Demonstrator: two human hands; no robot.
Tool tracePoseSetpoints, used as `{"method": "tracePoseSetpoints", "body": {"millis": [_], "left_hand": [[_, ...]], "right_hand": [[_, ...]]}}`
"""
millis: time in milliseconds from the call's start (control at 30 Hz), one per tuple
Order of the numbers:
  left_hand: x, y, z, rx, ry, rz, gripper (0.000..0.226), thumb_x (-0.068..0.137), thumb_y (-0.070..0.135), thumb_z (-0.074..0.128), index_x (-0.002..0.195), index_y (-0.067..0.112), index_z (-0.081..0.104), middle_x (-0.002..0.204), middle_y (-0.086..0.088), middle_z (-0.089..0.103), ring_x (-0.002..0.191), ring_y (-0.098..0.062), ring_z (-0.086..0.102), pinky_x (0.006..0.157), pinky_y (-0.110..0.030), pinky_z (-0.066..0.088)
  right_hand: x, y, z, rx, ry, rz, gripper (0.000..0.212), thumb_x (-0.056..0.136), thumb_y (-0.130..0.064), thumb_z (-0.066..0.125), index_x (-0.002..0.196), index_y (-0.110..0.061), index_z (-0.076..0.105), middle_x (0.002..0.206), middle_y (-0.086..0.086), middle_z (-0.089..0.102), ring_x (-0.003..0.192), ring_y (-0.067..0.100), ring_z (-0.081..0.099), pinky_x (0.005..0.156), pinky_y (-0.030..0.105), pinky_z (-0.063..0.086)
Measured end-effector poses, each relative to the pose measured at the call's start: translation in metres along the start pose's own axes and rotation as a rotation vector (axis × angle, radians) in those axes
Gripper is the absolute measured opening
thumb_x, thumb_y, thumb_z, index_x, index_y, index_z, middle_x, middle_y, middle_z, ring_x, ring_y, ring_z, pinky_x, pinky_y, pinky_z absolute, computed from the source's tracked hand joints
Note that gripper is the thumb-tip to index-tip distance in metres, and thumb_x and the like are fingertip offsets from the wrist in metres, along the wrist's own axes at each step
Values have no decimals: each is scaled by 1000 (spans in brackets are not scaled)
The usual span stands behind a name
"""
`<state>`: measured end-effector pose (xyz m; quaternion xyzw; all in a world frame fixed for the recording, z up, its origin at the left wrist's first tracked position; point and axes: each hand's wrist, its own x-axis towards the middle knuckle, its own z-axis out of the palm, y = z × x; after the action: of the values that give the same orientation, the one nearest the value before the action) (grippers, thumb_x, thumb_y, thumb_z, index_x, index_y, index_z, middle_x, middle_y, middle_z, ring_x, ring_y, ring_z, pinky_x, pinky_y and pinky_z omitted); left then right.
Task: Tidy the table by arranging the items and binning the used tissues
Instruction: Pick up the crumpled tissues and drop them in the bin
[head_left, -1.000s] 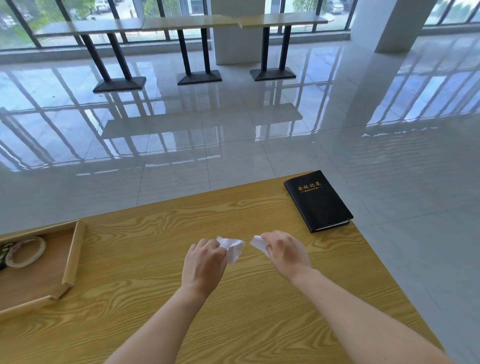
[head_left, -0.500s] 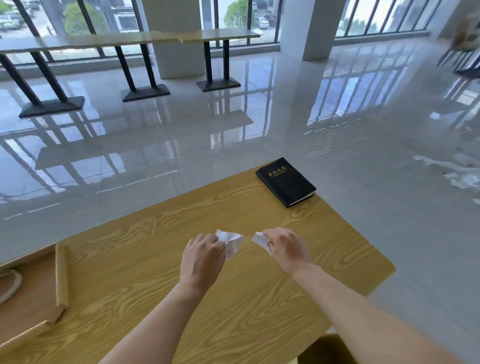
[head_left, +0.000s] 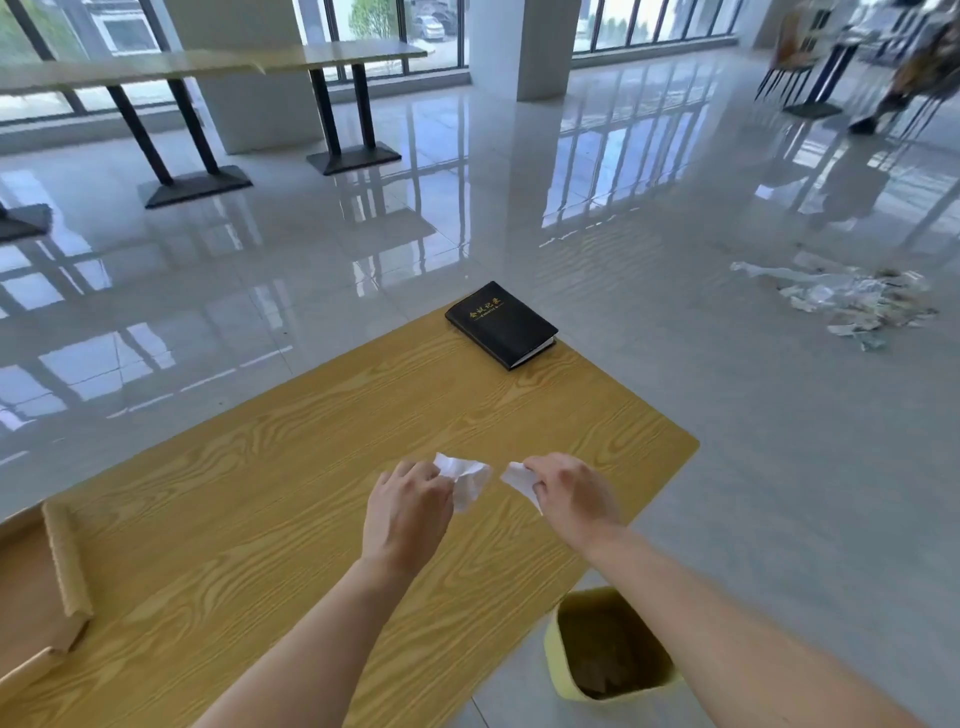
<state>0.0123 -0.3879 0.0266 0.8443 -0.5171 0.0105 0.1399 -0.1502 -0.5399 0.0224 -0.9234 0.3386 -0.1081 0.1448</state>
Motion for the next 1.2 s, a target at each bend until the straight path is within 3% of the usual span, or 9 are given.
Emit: {"method": "tracePoseSetpoints", "body": {"millis": [333, 600, 733, 967, 1067, 1200], "left_hand": [[-20, 112, 33, -7, -28, 12, 20, 90, 16, 56, 74, 19, 68, 84, 5, 64, 82, -21, 55, 70, -38, 46], [-59, 217, 82, -72, -88, 29, 18, 88, 18, 67, 70, 20, 68, 77, 5, 64, 75, -20, 56, 61, -34, 46], [-83, 243, 121, -104, -216, 86, 13, 83, 20, 75, 70, 20, 71, 70, 5, 63, 68, -15, 58, 56, -28, 50], [-102, 239, 226, -96, -442, 65, 5, 81, 24, 78, 86, 23, 78, 83, 7, 71, 75, -13, 62, 65, -27, 56], [-101, 228, 278, -12, -561, 103, 13, 78, 26, 81, 90, 21, 78, 81, 5, 72, 71, -11, 62, 64, -28, 58], [-100, 218, 341, 13, -603, 134, 4, 81, 16, 77, 86, 16, 78, 77, 0, 69, 68, -16, 60, 57, -33, 56]], "right_hand": [[-59, 92, -30, 27, 39, 27, 21, 92, -11, 49, 101, -20, 64, 92, 0, 64, 83, 23, 60, 58, 29, 39], [-126, 202, -28, 75, 23, 117, 25, 95, -21, 55, 116, -24, 67, 104, -1, 72, 88, 20, 66, 67, 25, 48], [-159, 245, 1, 77, -106, 223, 26, 96, -23, 50, 117, -26, 65, 111, 1, 70, 95, 26, 65, 75, 35, 54], [-189, 299, 89, 92, -237, 355, 26, 96, -25, 48, 117, -26, 63, 113, 0, 67, 97, 28, 63, 75, 38, 52], [-196, 317, 132, 102, -279, 391, 23, 95, -21, 47, 109, -26, 63, 105, 0, 66, 92, 28, 61, 71, 37, 51], [-203, 336, 188, 113, -334, 434, 16, 90, -19, 39, 88, -20, 55, 87, 0, 57, 75, 24, 46, 57, 32, 36]]}}
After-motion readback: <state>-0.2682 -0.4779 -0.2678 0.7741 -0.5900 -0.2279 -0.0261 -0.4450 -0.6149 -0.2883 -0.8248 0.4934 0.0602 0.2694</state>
